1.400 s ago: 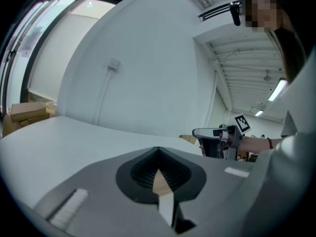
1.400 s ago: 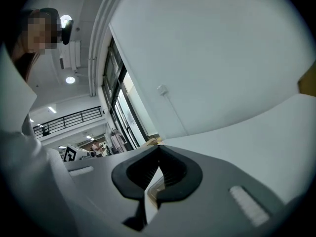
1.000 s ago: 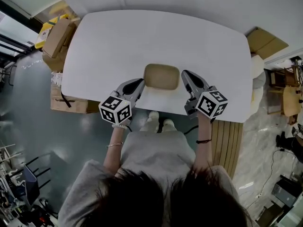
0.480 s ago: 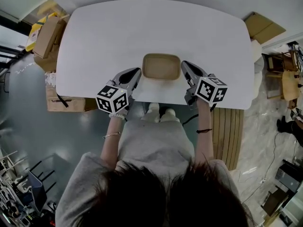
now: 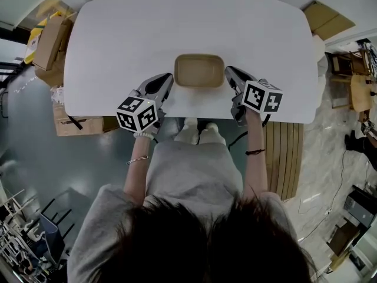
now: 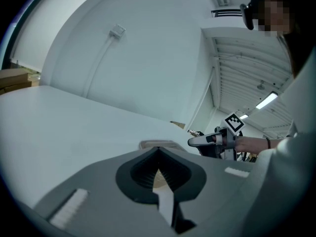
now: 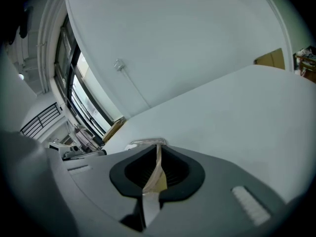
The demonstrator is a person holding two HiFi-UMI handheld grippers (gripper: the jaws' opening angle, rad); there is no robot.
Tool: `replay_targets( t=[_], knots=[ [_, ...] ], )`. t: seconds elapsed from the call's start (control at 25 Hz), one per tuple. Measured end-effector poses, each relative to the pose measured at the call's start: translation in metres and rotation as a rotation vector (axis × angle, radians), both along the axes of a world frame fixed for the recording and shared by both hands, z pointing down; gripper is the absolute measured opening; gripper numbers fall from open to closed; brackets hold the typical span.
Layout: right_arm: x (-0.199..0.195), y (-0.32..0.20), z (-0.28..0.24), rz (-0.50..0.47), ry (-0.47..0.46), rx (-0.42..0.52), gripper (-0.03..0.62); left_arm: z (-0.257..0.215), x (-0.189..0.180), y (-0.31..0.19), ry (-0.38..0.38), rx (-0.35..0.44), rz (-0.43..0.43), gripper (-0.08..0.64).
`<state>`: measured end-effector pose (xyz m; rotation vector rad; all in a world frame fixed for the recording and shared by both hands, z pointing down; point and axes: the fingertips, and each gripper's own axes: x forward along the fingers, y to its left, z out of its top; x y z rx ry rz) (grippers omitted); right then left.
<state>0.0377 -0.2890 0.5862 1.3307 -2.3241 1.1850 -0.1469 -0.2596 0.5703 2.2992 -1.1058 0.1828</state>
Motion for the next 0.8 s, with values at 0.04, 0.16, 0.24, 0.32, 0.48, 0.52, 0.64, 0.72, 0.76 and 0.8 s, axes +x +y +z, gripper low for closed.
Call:
replay_targets(
  t=[0.04, 0.16, 0.24, 0.32, 0.48, 0.52, 0.64, 0.72, 0.76, 0.8],
  knots=[
    [0.001, 0.0, 0.003, 0.007, -0.001, -0.012, 0.05, 0.001, 0.0, 0.0, 0.002, -0.003, -0.001, -0.009],
    [0.001, 0.0, 0.008, 0.017, -0.007, -0.035, 0.074, 0.004, 0.0, -0.001, 0.006, -0.011, -0.004, -0.009],
    [0.001, -0.002, 0.011, 0.017, 0.003, -0.045, 0.083, 0.006, -0.001, -0.003, 0.008, -0.014, -0.007, -0.009],
    [0.0, -0.002, 0.015, 0.017, 0.006, -0.059, 0.089, 0.007, -0.001, -0.003, 0.01, -0.017, -0.007, -0.009],
    [-0.001, -0.001, 0.019, 0.018, 0.004, -0.082, 0.1, 0.009, 0.001, -0.003, 0.015, -0.022, -0.005, -0.009],
    [-0.001, -0.001, 0.02, 0.018, 0.008, -0.086, 0.1, 0.009, 0.001, -0.003, 0.015, -0.023, -0.005, -0.009],
    [-0.002, -0.002, 0.024, 0.018, 0.011, -0.101, 0.1, 0.01, 0.0, -0.004, 0.014, -0.025, -0.007, -0.009],
    [-0.001, -0.002, 0.026, 0.022, 0.008, -0.114, 0.098, 0.011, 0.001, -0.004, 0.012, -0.028, -0.008, -0.009],
    [-0.001, -0.001, 0.027, 0.025, 0.007, -0.119, 0.094, 0.011, 0.001, -0.004, 0.011, -0.028, -0.008, -0.009],
    [0.0, -0.001, 0.028, 0.027, 0.007, -0.124, 0.092, 0.011, 0.002, -0.004, 0.012, -0.028, -0.008, -0.009]
  ],
)
